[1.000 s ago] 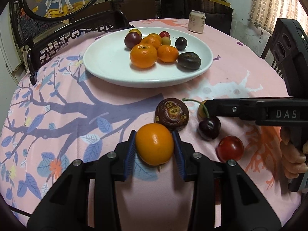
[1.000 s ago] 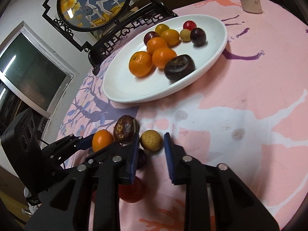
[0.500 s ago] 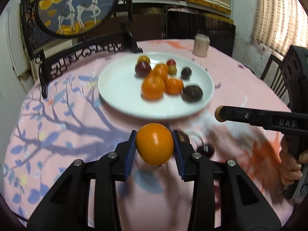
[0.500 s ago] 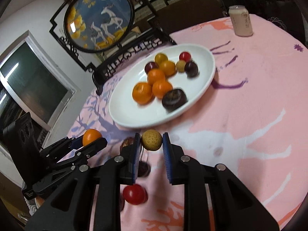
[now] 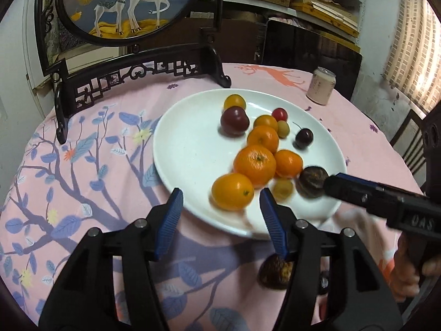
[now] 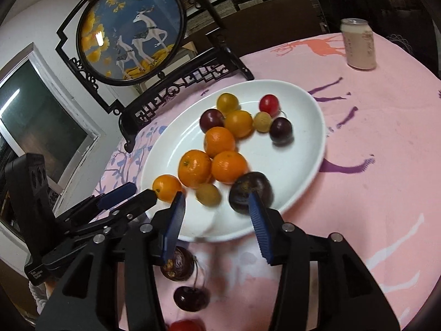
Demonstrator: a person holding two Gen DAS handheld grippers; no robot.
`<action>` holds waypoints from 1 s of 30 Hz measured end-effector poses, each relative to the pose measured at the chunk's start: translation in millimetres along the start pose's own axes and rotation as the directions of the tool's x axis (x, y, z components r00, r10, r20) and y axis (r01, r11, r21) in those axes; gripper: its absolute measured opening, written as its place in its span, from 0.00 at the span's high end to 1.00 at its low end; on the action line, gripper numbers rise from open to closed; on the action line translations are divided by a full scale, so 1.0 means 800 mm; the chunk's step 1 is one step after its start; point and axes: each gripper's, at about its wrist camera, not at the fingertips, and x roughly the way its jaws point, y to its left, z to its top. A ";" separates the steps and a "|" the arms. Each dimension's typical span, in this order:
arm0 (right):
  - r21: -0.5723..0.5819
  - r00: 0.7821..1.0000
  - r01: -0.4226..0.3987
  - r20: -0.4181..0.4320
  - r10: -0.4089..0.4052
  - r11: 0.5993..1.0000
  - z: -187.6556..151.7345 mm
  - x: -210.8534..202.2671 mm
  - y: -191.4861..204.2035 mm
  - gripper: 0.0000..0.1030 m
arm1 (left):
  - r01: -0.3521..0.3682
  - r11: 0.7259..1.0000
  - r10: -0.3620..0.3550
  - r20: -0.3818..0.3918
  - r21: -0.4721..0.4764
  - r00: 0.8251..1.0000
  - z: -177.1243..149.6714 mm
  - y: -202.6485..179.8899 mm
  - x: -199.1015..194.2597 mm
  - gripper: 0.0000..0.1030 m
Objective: Organize fruits
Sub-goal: 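Lower both fruits onto the white plate and open both tools, then grasp the brown cut plum with the left tool while the right tool grasps a dark cherry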
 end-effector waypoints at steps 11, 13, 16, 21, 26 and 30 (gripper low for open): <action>-0.005 0.999 0.024 0.026 -0.024 1.000 -0.043 -0.050 -0.004 0.47 | 0.004 0.984 0.002 -0.034 0.177 0.999 -0.061 -0.047 -0.019 0.33; 0.009 0.999 0.026 0.038 -0.026 1.000 -0.045 -0.057 -0.008 0.47 | 0.012 0.983 -0.005 -0.035 0.182 0.999 -0.063 -0.050 -0.018 0.33; 0.015 0.999 0.032 0.042 -0.032 0.999 -0.044 -0.057 -0.010 0.47 | 0.021 0.982 -0.012 -0.050 0.186 0.999 -0.064 -0.054 -0.011 0.31; 0.014 0.999 0.027 0.029 -0.028 1.000 -0.044 -0.055 -0.010 0.47 | 0.030 0.982 -0.019 -0.060 0.188 0.998 -0.063 -0.057 -0.002 0.24; 0.014 0.999 0.034 0.031 -0.034 0.999 -0.044 -0.055 -0.009 0.47 | 0.062 0.982 -0.051 -0.067 0.178 0.996 -0.062 -0.058 -0.001 0.24; 0.014 0.999 0.036 0.033 -0.037 0.999 -0.044 -0.056 -0.009 0.47 | 0.071 0.979 -0.059 -0.070 0.191 0.996 -0.064 -0.060 -0.002 0.37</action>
